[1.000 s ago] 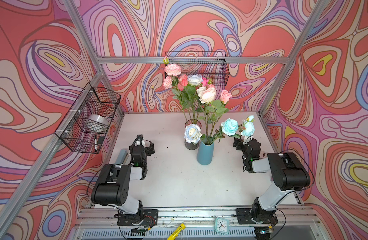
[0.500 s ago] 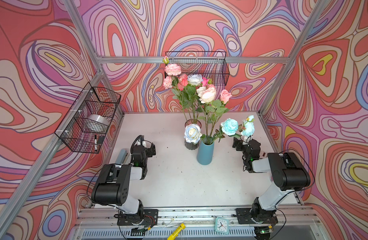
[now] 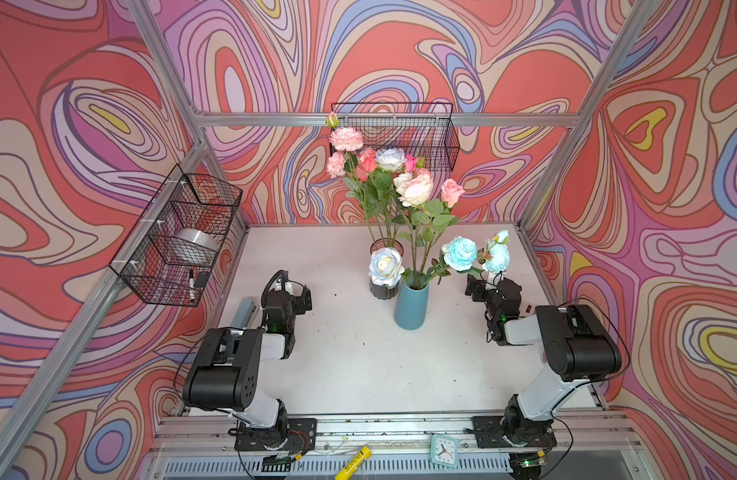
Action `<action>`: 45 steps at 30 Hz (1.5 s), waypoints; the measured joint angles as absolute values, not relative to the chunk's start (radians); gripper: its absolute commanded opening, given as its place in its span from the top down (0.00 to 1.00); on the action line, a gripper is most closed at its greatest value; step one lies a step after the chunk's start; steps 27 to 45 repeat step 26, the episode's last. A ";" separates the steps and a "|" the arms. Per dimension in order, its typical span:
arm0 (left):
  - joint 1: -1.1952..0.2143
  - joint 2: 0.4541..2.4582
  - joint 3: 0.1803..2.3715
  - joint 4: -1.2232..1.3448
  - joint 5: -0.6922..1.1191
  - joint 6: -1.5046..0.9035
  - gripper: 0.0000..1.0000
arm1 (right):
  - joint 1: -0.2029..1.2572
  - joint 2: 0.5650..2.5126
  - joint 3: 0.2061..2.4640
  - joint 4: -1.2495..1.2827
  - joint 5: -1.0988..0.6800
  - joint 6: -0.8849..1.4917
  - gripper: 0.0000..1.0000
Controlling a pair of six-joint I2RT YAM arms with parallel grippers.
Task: Arrange flowers in a vase
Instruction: Reset both arms
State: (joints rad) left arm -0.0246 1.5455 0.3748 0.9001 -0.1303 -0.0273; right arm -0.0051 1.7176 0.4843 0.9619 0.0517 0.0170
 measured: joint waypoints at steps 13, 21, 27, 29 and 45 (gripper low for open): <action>-0.025 1.546 0.375 0.894 -0.113 -0.027 0.00 | -0.005 1.718 0.484 0.962 0.052 0.017 0.01; -0.025 1.546 0.375 0.885 -0.104 -0.027 0.00 | -0.003 1.718 0.484 0.960 0.053 0.017 0.02; -0.025 1.546 0.375 0.885 -0.104 -0.027 0.00 | -0.003 1.718 0.484 0.951 0.053 0.017 0.02; -0.025 1.546 0.375 0.885 -0.104 -0.027 0.00 | -0.003 1.718 0.484 0.951 0.053 0.017 0.02; -0.025 1.546 0.375 0.885 -0.104 -0.027 0.00 | -0.003 1.718 0.484 0.951 0.053 0.017 0.02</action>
